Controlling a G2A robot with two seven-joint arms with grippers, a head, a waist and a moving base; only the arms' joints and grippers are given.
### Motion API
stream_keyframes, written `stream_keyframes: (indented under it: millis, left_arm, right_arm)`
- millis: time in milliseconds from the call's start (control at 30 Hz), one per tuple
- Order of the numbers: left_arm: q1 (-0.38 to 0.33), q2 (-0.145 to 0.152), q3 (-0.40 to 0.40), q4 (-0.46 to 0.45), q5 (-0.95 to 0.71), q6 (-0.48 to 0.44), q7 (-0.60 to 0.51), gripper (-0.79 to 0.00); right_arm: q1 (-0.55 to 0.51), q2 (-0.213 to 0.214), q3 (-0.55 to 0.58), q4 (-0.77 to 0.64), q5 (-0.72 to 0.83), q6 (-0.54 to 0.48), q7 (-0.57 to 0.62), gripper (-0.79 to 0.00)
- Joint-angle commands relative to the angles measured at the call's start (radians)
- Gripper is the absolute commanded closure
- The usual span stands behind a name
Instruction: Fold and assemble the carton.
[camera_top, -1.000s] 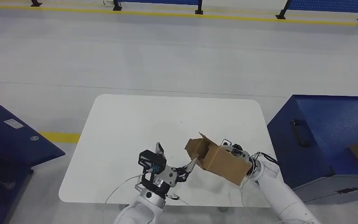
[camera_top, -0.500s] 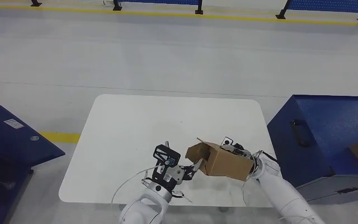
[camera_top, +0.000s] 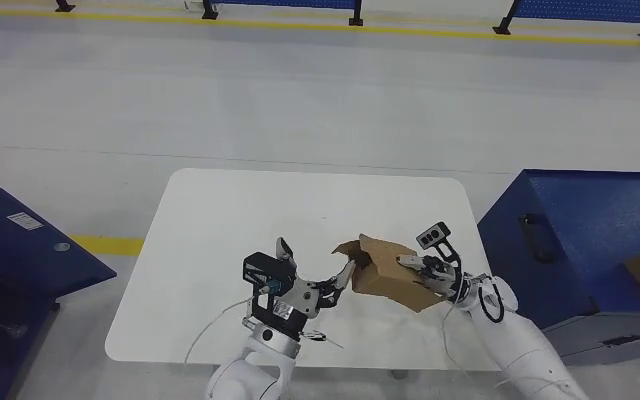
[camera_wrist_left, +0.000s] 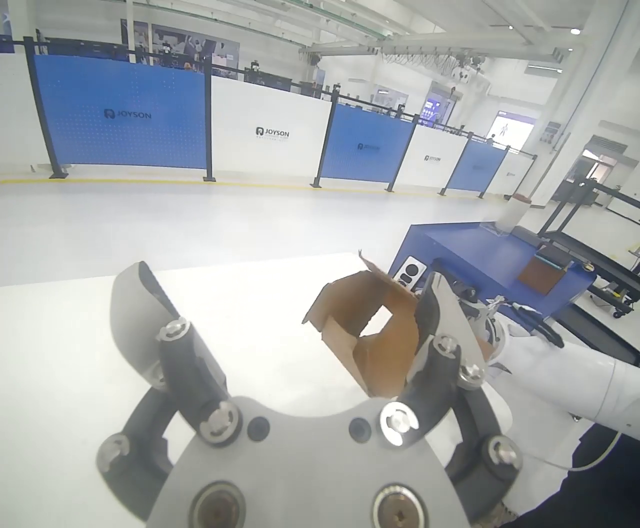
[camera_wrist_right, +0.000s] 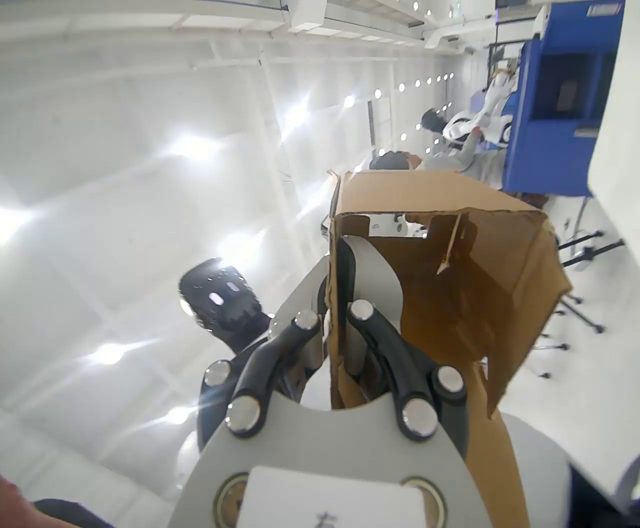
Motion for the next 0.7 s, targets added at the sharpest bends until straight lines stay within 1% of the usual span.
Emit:
stream_keyframes:
  millis: [0, 200, 300, 433, 533, 667]
  left_arm:
    - [-0.014, -0.004, 0.017, 0.014, 0.028, 0.013, -0.01, -0.785]
    - [-0.071, -0.024, 0.075, 0.074, 0.07, 0.064, -0.048, -0.785]
    - [-0.097, -0.032, 0.085, 0.108, 0.104, 0.102, -0.055, -0.785]
    - [-0.106, -0.039, 0.08, 0.127, 0.129, 0.134, -0.067, -0.785]
    - [-0.095, -0.04, 0.076, 0.129, 0.128, 0.125, -0.072, -0.785]
    - [-0.078, -0.04, 0.077, 0.14, 0.117, 0.081, -0.073, -0.785]
  right_arm:
    - [-0.016, 0.001, 0.018, -0.035, -0.047, -0.025, -0.039, 0.0]
    - [-0.075, 0.0, 0.065, -0.102, -0.1, -0.035, -0.049, 0.0]
    - [-0.093, -0.002, 0.077, -0.114, -0.109, -0.025, -0.039, 0.0]
    - [-0.101, -0.008, 0.095, -0.115, -0.101, -0.011, -0.025, 0.0]
    - [-0.109, -0.012, 0.108, -0.118, -0.088, 0.001, -0.014, 0.0]
    - [-0.11, -0.02, 0.116, -0.108, -0.048, 0.038, 0.023, 0.0]
